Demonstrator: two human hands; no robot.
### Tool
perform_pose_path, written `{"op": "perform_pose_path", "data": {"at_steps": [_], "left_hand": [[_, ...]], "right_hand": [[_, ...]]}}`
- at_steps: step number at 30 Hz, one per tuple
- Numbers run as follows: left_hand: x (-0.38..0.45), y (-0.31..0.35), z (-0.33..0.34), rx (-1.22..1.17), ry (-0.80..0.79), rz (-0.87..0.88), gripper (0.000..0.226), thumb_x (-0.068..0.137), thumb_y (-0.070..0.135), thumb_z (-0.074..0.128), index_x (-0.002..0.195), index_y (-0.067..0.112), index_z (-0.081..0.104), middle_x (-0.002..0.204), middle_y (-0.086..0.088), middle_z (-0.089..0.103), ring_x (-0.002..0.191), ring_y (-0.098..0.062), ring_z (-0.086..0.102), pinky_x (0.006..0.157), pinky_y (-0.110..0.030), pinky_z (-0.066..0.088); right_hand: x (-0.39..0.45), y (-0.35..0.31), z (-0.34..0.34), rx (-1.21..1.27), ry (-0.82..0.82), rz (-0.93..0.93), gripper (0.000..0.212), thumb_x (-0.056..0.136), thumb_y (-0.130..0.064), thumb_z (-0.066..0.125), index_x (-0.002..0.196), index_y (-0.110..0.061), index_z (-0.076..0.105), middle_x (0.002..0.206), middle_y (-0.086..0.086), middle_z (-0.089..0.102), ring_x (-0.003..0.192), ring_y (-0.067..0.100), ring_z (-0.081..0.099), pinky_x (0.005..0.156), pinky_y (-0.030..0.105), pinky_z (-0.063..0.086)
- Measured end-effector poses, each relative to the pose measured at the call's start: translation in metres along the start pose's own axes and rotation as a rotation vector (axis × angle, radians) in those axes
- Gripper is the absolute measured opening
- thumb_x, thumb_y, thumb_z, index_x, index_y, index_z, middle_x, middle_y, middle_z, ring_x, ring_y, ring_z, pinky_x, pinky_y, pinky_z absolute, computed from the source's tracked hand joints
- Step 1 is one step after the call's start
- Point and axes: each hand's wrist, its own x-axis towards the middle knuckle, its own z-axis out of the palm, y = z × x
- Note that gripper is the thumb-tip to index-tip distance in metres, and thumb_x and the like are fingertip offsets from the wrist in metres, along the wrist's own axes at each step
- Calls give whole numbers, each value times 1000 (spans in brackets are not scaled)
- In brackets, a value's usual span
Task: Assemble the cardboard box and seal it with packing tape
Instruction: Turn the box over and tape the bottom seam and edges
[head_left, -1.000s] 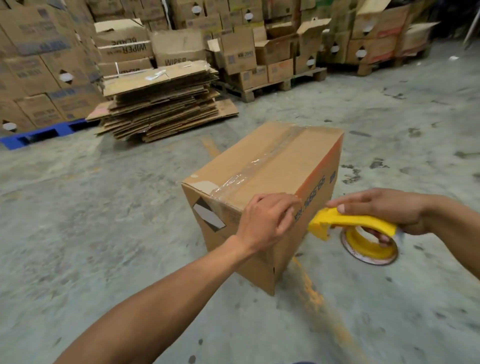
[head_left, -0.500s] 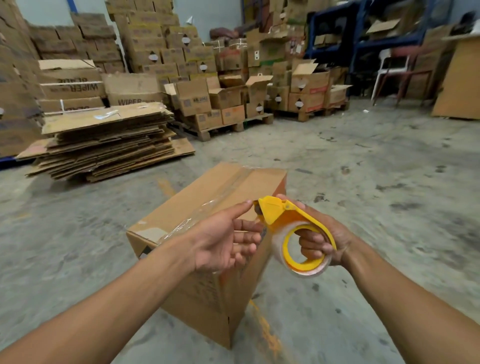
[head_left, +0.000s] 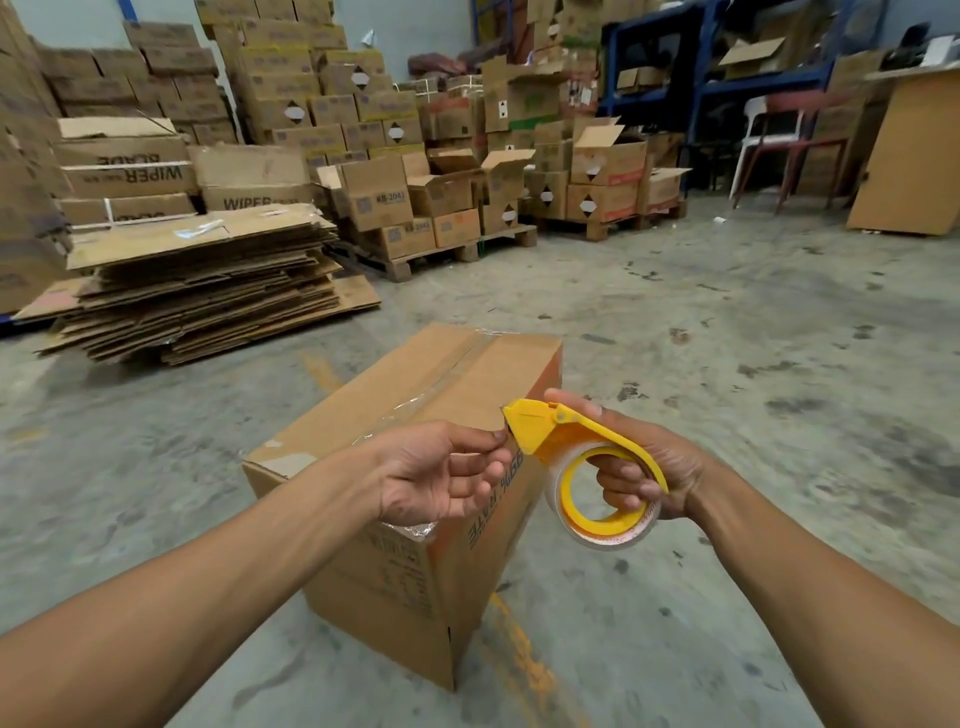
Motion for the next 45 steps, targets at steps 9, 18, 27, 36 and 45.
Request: {"op": "perform_pose_path", "data": {"at_steps": [9,18,27,36,45], "left_hand": [[15,5,-27,283,105,17,19,90,1,59,73,10,58,61,-3,54,49,-8,39,45,-18,38],[-23,53,-196,575,474,46,9,93,9,59,84,9,57,66,-6,52,58,-14,39,54,-26,36],[-5,46,-279,546,781,238,7,96,20,57,92,14,57,81,-7,52,70,-18,43,67,-33,45],[19,34,-312,437,872,288,16,98,20,53,82,20,52,79,-4,48,69,-15,41,65,-30,42],[37,26,-328,413,804,301,8,98,22,52,91,19,53,78,-2,47,70,-14,40,65,-30,41]], "right_hand": [[0,0,6,-187,81,106,43,93,-34,54,136,-32,58,46,5,41,30,11,43,38,24,48],[-19,-15,9,-390,121,223,36,86,-29,62,120,-35,70,51,12,50,30,13,44,34,23,44],[86,-25,102,-679,121,187,36,85,-29,72,120,-28,70,85,10,73,42,14,56,38,25,50],[130,-9,132,-714,163,238,33,83,-27,75,116,-27,72,82,9,74,47,23,53,37,29,51],[136,-2,128,-714,214,288,32,79,-31,79,111,-31,75,103,15,74,48,19,58,39,27,50]]}}
